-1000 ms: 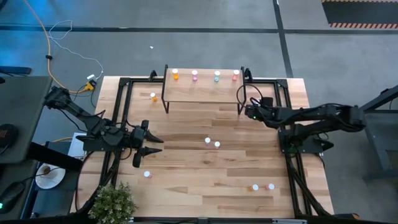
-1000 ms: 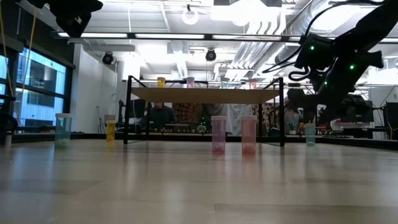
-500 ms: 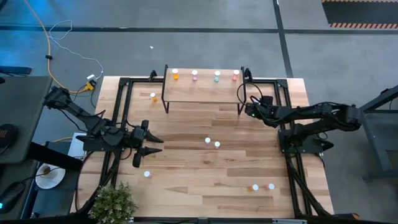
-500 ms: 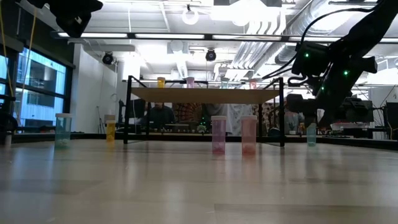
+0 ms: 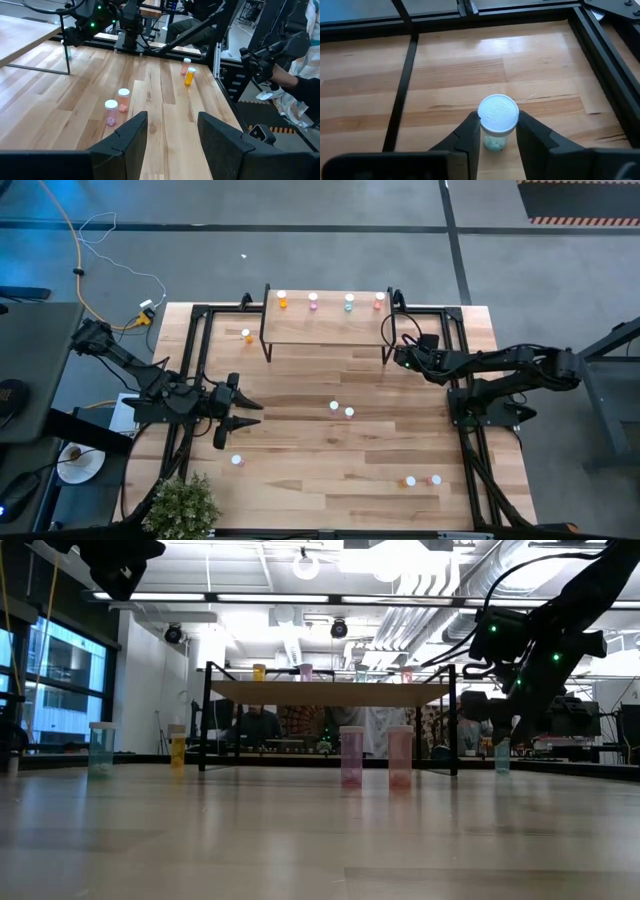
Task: Pick and place medicine bottles onto shelf by color
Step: Put the top green pill bottle on the shelf aligned with the other green pill bottle
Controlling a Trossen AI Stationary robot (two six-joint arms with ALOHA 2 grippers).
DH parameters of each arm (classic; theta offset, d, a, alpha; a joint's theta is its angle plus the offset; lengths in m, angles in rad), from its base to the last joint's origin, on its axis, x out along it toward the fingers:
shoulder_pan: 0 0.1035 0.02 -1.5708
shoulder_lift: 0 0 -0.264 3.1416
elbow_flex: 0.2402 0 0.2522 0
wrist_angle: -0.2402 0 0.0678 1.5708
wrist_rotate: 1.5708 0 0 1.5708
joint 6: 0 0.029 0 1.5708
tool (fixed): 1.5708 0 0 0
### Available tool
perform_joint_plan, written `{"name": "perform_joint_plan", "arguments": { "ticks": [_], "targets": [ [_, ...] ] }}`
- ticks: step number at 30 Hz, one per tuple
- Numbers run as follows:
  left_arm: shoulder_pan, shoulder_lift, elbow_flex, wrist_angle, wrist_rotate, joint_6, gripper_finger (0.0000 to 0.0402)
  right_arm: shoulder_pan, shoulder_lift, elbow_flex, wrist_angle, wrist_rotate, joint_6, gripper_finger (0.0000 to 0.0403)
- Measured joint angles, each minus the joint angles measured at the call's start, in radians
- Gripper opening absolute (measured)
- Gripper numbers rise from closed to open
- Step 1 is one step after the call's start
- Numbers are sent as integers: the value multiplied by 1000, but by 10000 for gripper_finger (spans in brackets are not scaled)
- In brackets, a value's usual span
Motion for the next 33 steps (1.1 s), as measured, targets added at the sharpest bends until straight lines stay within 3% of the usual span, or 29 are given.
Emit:
{"name": "perform_joint_plan", "arguments": {
  "ticks": [14,25,33],
  "targets": [
    [0,0,0,0,0,0,165,7,-3,6,-3,-28,-9,92],
    [0,0,0,0,0,0,165,35,-3,104,-176,-5,17,92],
    [0,0,0,0,1,0,165,48,-21,115,-198,0,18,92]
  ]
}}
